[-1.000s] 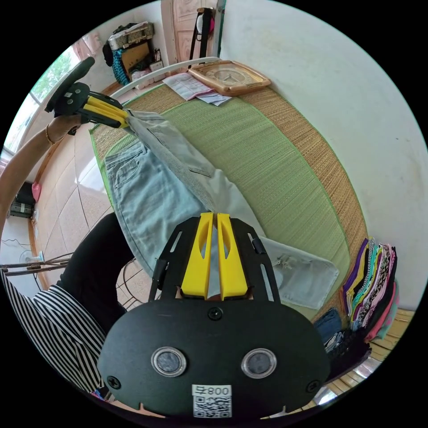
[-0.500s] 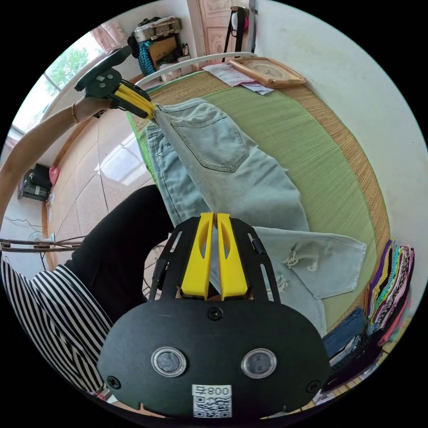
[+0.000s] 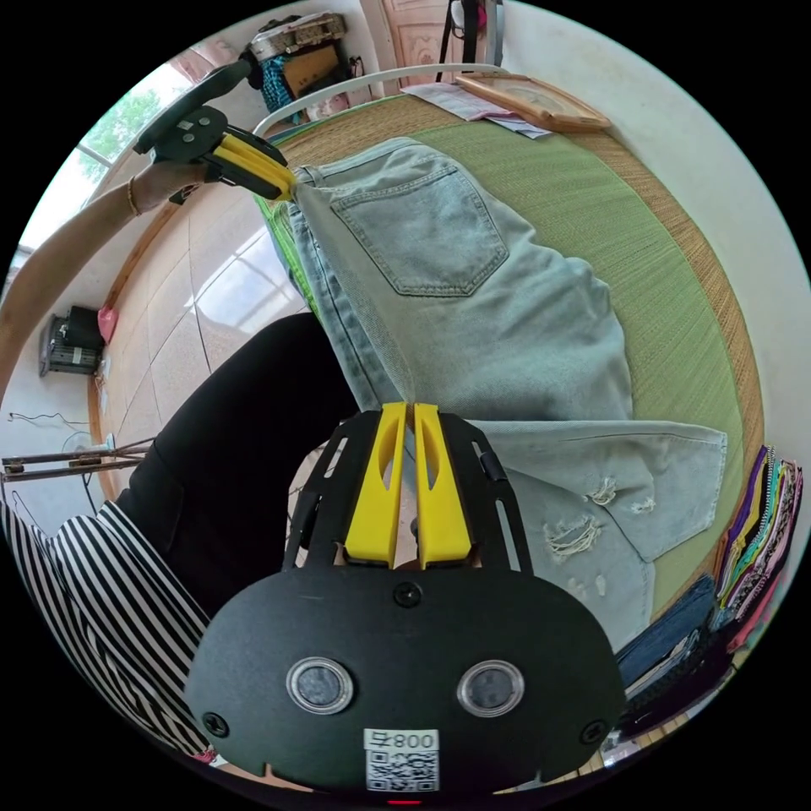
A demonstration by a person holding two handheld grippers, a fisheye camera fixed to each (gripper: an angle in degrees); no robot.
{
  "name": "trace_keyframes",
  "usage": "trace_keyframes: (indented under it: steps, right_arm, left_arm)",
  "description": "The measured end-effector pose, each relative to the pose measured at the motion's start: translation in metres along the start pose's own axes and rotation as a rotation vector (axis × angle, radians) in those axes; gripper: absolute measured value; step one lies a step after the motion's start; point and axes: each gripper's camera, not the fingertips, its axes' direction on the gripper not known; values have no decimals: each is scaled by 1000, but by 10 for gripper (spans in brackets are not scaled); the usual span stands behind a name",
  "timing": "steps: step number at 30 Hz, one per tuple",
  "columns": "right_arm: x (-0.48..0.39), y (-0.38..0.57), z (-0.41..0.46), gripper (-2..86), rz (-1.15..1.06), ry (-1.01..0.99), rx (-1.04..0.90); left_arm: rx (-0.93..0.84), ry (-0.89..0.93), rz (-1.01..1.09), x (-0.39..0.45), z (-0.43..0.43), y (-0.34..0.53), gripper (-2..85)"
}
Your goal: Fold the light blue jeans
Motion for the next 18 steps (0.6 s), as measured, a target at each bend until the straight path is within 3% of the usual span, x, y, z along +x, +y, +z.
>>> trace_keyframes:
  steps: [18]
  right_arm:
    - [-63, 9, 69, 24, 32, -28, -44]
  left_arm:
    - [26, 88, -98, -45, 79, 51, 16]
